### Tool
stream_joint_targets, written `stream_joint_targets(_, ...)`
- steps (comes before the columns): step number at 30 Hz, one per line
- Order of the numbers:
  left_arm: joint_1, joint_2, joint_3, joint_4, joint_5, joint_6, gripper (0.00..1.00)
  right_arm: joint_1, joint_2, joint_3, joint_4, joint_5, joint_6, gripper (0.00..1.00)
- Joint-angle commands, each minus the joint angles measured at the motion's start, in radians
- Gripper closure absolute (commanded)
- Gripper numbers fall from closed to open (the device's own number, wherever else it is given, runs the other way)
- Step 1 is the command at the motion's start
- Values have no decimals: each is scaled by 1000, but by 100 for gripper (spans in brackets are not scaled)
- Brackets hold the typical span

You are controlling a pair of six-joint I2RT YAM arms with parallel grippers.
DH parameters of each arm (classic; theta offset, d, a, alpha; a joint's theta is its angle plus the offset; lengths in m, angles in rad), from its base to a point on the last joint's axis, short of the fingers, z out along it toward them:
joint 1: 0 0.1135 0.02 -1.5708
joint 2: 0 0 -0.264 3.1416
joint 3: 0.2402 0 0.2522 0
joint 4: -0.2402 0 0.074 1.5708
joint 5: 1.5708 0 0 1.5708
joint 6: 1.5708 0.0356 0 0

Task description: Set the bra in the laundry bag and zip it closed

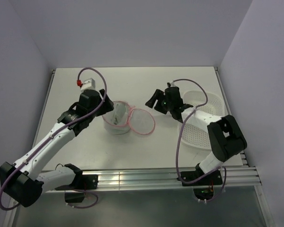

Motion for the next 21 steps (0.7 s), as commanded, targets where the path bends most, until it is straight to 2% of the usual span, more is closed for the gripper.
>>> stream_joint_targets(1,-159,-2,70,-110,-213,75,29,-5,-105,30,-53,59,-25,27)
stream_joint_targets(4,-305,24,90,-155,-337,107,31,-8,-159,50,-120,115,-28,27)
stream_joint_targets(5,-389,44,95,-169,-382,112,31,-11,-188,53,-143,135,-28,27)
stream_joint_targets(10,-593,165,125,-226,-578,175,26,-59,-277,51,-203,145,-5,27)
stream_joint_targets(14,-754,381,193,-297,-733,203,17,-106,-370,30,-229,141,5,27)
stream_joint_targets(17,-807,546,223,-313,-812,242,11,-139,-410,16,-234,133,12,26)
stream_joint_targets(21,-857,672,230,-208,-829,366,9,-174,-472,-12,-242,112,22,26)
